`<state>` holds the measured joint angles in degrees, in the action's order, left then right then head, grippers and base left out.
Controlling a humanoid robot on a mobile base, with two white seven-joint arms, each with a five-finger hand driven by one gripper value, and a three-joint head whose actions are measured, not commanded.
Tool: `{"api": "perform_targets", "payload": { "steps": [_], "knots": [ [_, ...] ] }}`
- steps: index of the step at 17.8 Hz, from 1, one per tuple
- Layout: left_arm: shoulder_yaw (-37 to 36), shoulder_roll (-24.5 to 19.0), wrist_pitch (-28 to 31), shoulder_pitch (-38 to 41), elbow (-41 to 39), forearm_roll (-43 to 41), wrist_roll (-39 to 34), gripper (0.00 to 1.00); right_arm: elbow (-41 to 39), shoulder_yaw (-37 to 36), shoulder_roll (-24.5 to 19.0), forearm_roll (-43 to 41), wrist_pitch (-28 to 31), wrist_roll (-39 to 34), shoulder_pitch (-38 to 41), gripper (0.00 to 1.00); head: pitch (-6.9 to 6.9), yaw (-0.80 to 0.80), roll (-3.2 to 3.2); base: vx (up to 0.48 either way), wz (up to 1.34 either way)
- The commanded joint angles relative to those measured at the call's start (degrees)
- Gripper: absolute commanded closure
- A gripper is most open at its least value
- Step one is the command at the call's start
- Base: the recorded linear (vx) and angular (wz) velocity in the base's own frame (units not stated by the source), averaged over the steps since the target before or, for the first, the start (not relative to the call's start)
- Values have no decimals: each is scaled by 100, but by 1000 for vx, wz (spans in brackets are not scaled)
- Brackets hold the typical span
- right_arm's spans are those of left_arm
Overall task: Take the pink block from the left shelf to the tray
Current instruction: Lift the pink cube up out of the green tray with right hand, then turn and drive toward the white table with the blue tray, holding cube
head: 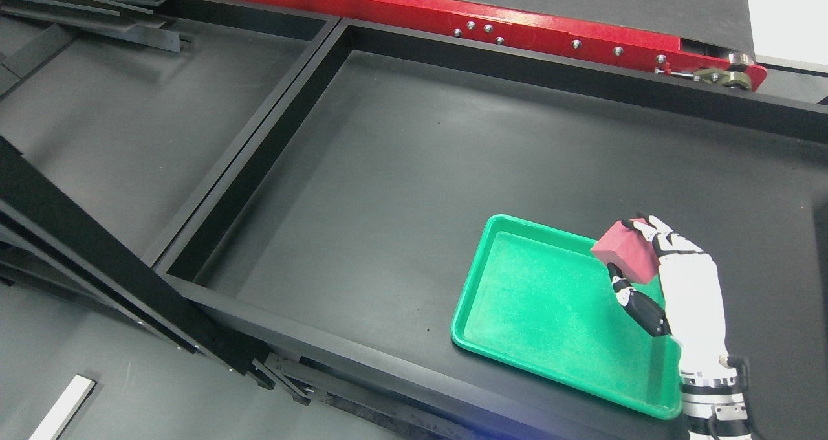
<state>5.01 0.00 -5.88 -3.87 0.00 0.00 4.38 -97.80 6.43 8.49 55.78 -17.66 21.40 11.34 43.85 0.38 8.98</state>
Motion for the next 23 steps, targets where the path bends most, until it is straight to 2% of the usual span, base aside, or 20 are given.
{"api": "perform_targets", "payload": {
  "steps": [1, 15, 23],
  "knots": [
    [0, -100, -1, 0, -100, 44, 1, 0, -63, -142, -76, -15, 0, -4, 61, 98, 0, 0, 0, -30, 77],
    [0, -100, -1, 0, -100, 44, 1, 0, -63, -98, -76, -15, -18, -13, 105, 97, 0, 0, 0, -52, 169],
    [0, -100, -1, 0, -100, 44, 1, 0, -63, -107, -58, -15, -97, -13, 202, 97, 0, 0, 0, -56, 492]
  ]
}}
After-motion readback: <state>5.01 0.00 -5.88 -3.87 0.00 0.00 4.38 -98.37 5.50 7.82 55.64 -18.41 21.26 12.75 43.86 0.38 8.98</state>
